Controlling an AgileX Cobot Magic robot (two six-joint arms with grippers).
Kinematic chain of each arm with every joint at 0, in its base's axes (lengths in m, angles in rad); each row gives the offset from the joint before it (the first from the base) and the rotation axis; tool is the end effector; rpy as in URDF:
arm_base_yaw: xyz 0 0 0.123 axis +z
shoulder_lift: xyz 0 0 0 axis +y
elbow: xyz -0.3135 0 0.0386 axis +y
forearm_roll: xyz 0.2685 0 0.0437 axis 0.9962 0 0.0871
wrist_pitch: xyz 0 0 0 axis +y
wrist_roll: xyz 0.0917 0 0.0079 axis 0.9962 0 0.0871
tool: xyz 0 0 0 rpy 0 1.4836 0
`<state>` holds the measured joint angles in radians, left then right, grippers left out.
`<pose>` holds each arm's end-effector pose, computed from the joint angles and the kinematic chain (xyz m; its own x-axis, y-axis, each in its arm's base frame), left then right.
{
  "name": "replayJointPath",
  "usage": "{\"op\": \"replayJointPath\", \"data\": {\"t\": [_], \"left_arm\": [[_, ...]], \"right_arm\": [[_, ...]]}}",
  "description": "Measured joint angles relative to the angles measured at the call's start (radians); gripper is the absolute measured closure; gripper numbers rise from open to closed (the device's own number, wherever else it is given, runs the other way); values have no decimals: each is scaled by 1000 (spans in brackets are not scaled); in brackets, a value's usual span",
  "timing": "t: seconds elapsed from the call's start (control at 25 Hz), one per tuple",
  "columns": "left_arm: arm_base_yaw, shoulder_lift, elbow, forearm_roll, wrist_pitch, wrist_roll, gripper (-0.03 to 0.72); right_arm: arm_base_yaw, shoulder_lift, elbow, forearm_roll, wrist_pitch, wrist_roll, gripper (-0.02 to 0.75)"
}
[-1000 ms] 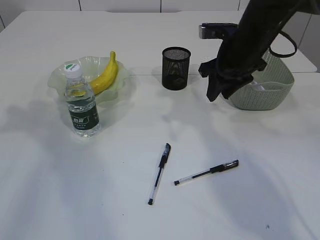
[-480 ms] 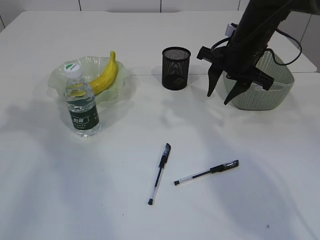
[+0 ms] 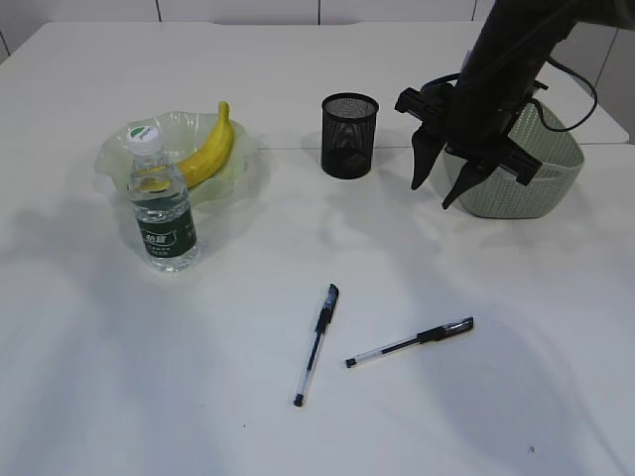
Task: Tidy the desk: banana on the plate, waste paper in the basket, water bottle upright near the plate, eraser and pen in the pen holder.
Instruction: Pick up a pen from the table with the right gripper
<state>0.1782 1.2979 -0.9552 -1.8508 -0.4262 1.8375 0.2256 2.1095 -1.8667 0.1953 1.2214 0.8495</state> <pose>0.2875 0.0888 0.3549 -0.3445 -0.0986 -0.9336 -0.5397 0.8345 0.1110 0.4670 0.1244 0.2614 -0.7835 0.6210 0.0210 0.6031 0.7519 0.2664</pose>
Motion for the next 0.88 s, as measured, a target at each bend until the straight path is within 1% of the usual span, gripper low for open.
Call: {"op": "replayJointPath", "data": {"t": [0.88], "left_arm": [[0,0,0,0,0,0,318]], "right_arm": [[0,0,0,0,2,4,414]]}}
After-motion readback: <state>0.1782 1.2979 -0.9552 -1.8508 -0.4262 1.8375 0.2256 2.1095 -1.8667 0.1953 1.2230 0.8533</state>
